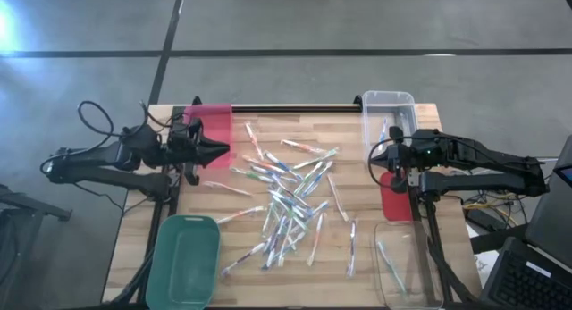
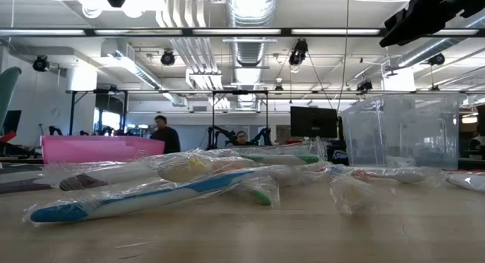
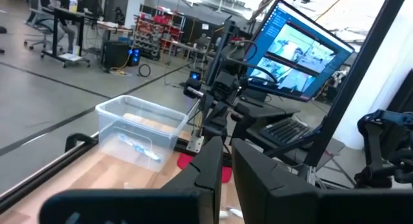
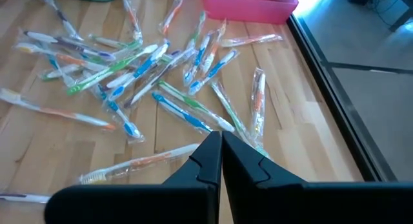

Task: Pick & Place Toothbrushes
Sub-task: Put the orange toothbrush into the pink bin

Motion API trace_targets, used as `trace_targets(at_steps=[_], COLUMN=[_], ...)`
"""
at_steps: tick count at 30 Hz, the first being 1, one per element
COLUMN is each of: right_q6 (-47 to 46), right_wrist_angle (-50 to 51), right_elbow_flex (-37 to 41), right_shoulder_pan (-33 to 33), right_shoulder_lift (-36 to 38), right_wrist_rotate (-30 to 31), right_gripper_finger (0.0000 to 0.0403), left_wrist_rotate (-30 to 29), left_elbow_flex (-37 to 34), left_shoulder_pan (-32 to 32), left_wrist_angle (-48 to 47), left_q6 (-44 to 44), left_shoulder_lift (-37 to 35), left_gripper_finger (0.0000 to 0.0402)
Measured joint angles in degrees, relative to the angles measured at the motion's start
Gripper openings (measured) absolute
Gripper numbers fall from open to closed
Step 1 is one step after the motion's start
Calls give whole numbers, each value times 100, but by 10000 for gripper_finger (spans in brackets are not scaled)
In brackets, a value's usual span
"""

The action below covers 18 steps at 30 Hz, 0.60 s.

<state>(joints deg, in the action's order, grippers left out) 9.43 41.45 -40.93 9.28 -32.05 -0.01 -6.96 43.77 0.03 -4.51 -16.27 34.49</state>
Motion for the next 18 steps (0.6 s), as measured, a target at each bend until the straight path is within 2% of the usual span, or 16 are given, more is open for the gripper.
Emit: trace_targets(at_steps=[18], right_q6=[0], right_wrist_angle=[0], right_elbow_flex=[0], right_shoulder_pan=[0], right_shoulder_lift=[-2], right_wrist_rotate=[0], right_gripper_finger=[9], left_wrist_rotate=[-190], left_elbow_flex=[0], left_shoulder_pan=[-2], left_wrist_angle=[-158], left_q6=[75], left_shoulder_lift=[406], left_gripper_finger=[39])
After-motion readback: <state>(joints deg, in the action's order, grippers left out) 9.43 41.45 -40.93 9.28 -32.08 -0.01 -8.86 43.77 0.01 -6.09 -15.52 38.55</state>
